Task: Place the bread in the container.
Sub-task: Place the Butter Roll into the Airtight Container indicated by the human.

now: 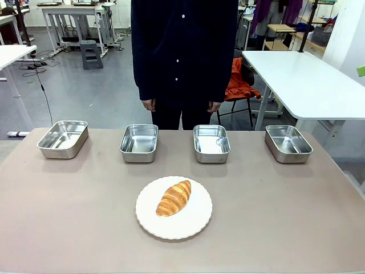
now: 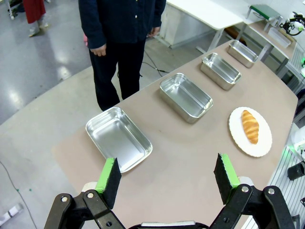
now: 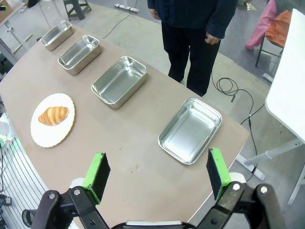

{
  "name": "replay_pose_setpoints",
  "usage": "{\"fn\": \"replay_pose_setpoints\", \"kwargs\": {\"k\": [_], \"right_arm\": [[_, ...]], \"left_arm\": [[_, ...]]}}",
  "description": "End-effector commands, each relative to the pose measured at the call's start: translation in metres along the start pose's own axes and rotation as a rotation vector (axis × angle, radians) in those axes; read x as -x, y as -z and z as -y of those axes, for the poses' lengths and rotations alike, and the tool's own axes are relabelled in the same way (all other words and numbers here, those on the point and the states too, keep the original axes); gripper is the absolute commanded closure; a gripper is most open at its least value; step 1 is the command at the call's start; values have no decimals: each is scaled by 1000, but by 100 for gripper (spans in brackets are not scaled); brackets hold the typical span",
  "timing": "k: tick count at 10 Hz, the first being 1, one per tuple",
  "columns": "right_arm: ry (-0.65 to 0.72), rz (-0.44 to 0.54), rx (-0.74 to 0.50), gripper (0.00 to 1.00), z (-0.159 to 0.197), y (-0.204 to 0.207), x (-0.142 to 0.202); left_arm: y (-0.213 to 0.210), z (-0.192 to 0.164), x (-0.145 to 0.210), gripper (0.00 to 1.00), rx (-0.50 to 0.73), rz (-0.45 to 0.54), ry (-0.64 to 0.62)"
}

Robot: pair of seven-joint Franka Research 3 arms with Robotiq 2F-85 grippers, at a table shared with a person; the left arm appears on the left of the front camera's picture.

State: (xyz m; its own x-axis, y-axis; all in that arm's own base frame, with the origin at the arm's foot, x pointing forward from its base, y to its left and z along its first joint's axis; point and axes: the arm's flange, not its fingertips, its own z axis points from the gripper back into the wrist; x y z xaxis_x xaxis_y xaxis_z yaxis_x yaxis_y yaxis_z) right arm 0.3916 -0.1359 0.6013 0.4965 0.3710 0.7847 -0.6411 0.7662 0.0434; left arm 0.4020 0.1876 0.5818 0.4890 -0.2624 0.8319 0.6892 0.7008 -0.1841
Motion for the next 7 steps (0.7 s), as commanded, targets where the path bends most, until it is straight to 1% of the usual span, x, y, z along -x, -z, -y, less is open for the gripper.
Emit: {"fn": "replay_pose_setpoints", "kwargs": {"k": [1, 7], "right_arm": [[-2, 20, -13, 0, 0, 0, 0], [-2, 20, -13, 0, 0, 0, 0]], "left_arm": [[-3, 1, 0, 0, 7, 8, 8], [-3, 1, 0, 0, 7, 8, 8]]}}
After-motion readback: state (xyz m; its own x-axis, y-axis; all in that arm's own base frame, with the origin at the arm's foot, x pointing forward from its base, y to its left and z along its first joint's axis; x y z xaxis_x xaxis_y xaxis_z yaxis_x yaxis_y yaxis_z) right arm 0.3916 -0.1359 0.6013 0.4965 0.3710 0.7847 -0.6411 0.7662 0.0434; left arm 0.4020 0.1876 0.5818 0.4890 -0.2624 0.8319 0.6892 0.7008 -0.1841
